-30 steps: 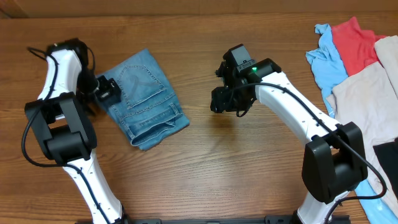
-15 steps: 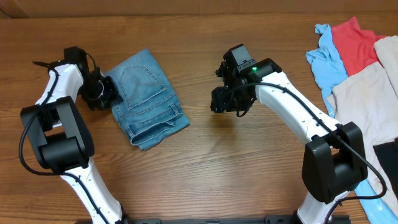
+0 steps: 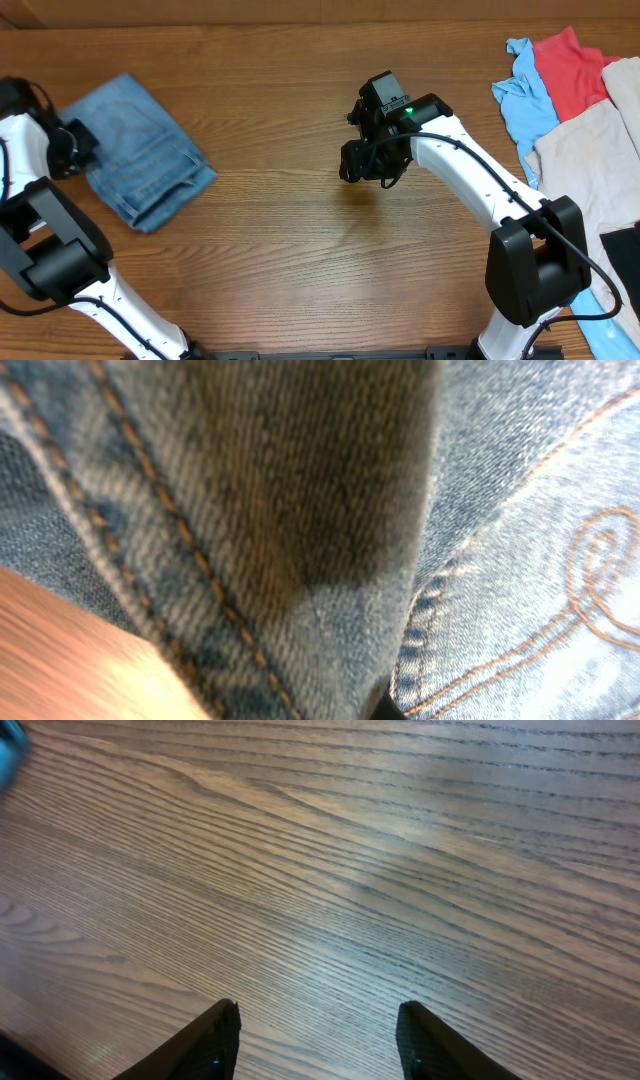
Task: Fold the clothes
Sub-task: 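Grasp the folded jeans with the left gripper and slide them left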
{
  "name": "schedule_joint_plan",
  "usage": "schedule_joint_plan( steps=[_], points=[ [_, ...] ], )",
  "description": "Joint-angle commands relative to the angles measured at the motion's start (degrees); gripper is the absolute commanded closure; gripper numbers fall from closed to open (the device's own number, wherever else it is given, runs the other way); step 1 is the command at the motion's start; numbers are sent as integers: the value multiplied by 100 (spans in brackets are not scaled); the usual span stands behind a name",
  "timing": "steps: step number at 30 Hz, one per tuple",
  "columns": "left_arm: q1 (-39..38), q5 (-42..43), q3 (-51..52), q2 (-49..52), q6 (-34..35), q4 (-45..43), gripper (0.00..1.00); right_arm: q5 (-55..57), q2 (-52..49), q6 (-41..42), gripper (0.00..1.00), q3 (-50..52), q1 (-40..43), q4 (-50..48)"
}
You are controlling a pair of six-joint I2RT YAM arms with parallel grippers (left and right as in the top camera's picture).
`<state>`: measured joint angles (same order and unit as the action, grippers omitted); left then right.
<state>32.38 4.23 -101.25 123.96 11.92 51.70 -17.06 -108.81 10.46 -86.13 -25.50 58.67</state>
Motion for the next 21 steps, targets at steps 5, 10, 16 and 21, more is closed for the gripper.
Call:
schedule_joint_plan(
  steps=[5,10,16,21],
  points=[
    [-48,50,-1263,-284,-11,201,11,55,81,-37,46,-72,13,151],
    [-350,981,-2365,-286,-13,1169,0,55,81,-37,45,-72,13,72],
    [-1554,1272,-2170,-197,-20,1368,15,52,81,-37,46,-72,13,120],
    [-2404,586,-1773,-42,-15,1213,63,52,81,-37,45,-72,13,151]
  ],
)
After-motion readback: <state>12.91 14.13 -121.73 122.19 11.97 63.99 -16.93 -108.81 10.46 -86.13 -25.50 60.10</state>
